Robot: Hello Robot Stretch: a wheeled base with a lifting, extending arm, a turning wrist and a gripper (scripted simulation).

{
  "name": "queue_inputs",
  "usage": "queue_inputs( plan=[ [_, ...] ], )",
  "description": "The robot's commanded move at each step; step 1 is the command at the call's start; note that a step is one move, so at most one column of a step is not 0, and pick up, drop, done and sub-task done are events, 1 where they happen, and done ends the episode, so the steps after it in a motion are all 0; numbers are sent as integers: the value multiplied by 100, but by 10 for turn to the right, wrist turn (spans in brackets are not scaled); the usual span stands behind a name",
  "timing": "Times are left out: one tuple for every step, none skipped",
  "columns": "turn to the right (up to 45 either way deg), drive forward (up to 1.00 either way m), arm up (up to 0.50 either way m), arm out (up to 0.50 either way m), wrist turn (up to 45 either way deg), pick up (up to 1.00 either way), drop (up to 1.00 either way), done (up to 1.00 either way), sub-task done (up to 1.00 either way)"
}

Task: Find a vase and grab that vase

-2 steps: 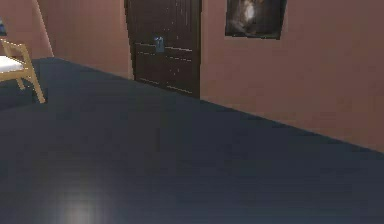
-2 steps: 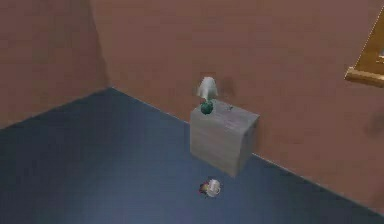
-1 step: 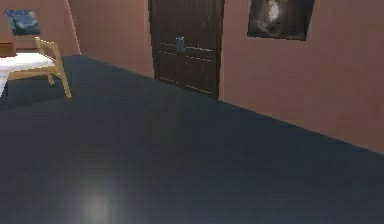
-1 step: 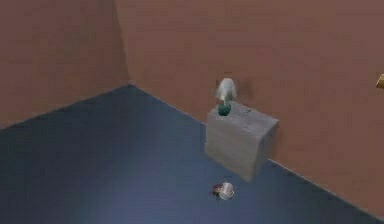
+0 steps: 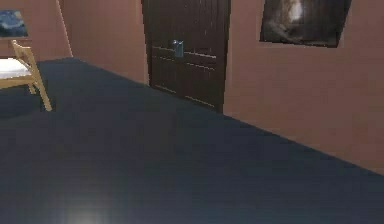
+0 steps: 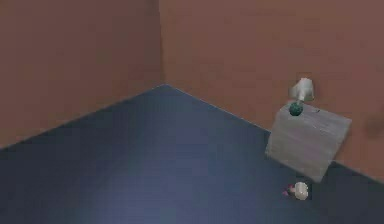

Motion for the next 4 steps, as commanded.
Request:
queue_inputs(
  plan=[
    [-270, 0, 0, 0, 0, 0, 0, 0, 0],
    [0, 100, 0, 0, 0, 0, 0, 0, 0],
    [0, 100, 0, 0, 0, 0, 0, 0, 0],
    [0, 100, 0, 0, 0, 0, 0, 0, 0]
  ],
)
